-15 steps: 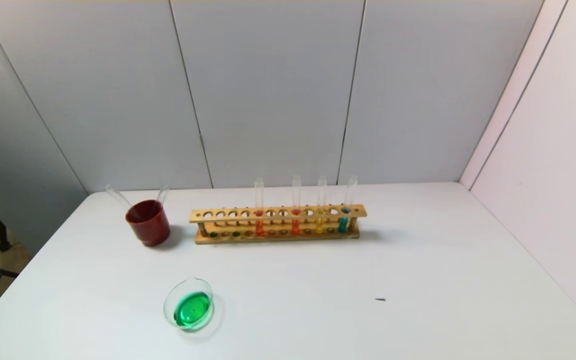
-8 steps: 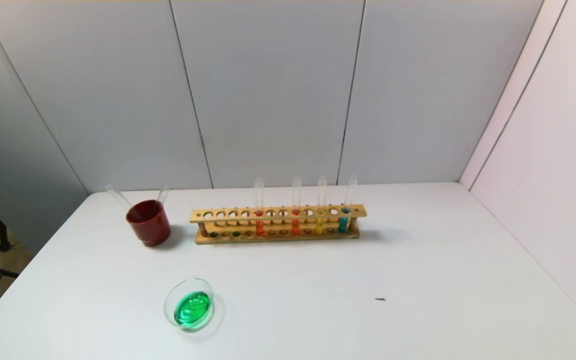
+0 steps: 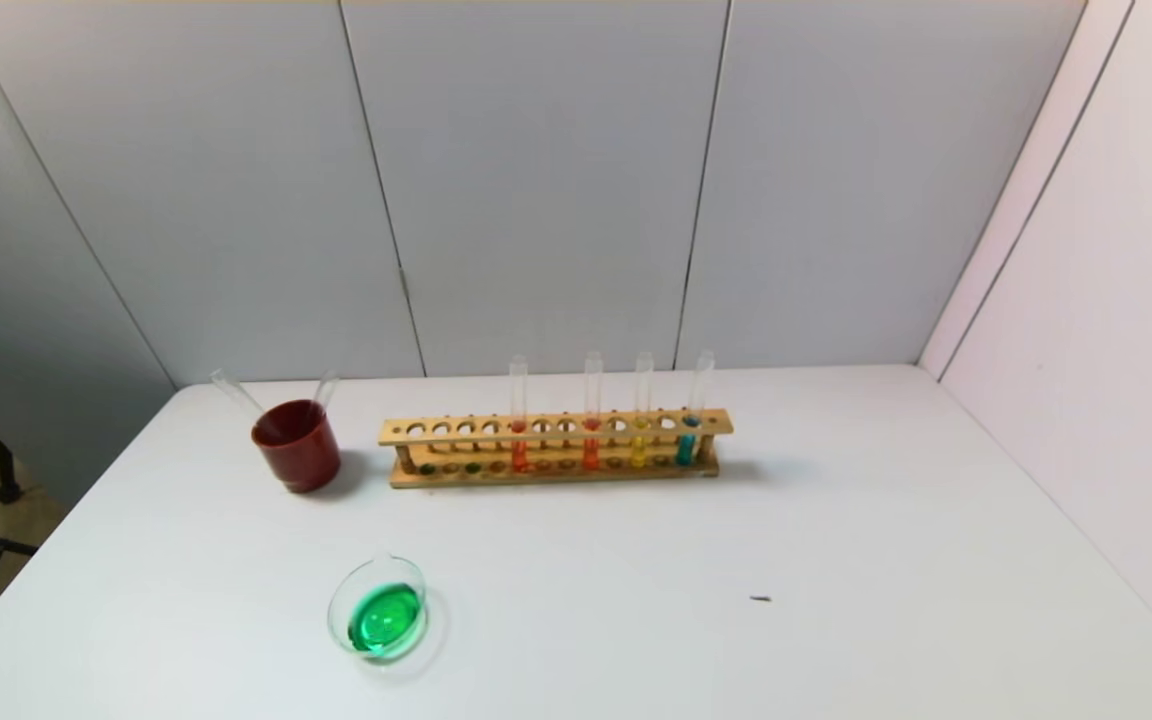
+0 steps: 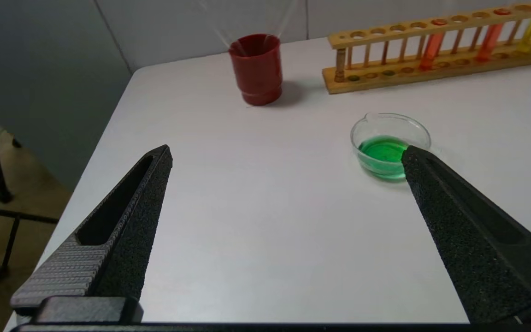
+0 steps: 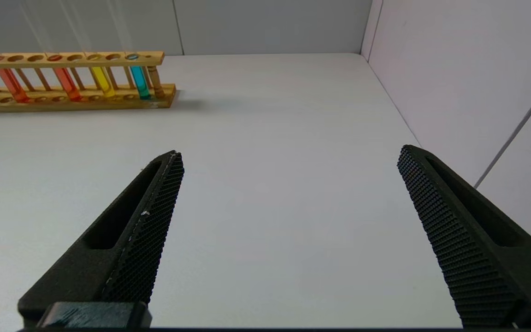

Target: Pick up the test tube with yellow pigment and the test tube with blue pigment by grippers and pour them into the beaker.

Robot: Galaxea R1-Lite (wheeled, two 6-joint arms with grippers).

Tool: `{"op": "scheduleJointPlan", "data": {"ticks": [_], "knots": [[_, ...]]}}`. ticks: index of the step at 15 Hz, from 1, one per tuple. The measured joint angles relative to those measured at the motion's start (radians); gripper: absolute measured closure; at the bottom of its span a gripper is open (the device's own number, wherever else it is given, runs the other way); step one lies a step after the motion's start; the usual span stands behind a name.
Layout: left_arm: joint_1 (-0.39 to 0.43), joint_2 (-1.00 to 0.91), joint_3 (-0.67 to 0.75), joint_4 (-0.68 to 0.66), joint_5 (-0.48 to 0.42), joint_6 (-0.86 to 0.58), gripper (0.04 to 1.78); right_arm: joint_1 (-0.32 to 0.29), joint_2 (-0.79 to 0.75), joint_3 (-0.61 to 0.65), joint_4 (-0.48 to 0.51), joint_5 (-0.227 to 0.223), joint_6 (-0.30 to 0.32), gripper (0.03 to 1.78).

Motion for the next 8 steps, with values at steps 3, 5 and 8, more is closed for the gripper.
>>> {"op": "scheduleJointPlan", "data": {"ticks": [3, 5, 8], "knots": [[0.000, -0.002, 0.025, -0.011, -0.017, -0.006, 0.07, 0.000, 0.000, 0.000, 0.000, 0.000, 0.000, 0.11], [0.000, -0.002, 0.027, -0.013, -0.010, -0.060, 0.07, 0.000, 0.000, 0.000, 0.000, 0.000, 0.000, 0.11], [-0.001, -0.003, 0.028, -0.019, 0.019, -0.093, 0.07, 0.000, 0.000, 0.000, 0.000, 0.000, 0.000, 0.11]]}}
